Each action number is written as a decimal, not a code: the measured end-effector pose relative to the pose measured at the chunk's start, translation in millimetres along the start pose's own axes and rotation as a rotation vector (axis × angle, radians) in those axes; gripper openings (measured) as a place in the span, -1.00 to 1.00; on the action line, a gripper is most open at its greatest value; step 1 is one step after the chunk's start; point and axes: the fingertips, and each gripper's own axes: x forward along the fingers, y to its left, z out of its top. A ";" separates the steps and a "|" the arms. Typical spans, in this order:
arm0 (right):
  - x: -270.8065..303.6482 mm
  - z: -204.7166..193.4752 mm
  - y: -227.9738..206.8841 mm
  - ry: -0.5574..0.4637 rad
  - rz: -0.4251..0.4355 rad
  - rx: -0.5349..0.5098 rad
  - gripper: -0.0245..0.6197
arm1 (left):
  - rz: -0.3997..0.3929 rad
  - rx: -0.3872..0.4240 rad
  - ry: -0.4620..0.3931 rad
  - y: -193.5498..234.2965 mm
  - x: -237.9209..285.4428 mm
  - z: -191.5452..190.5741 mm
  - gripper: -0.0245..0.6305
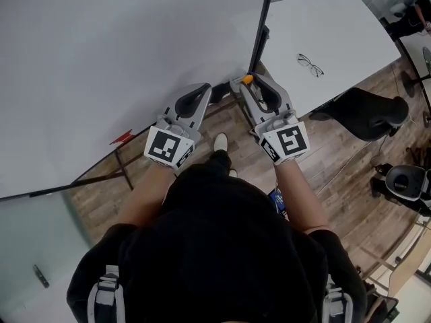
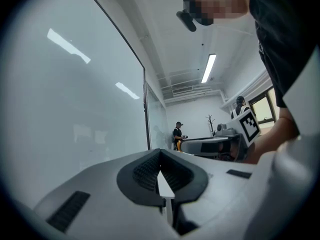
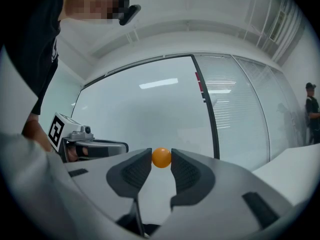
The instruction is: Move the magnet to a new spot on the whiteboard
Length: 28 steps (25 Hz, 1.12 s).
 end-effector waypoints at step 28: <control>101.1 -25.5 -125.9 0.070 -0.141 0.018 -0.56 | -0.074 -0.072 0.018 33.1 127.3 -16.9 -0.92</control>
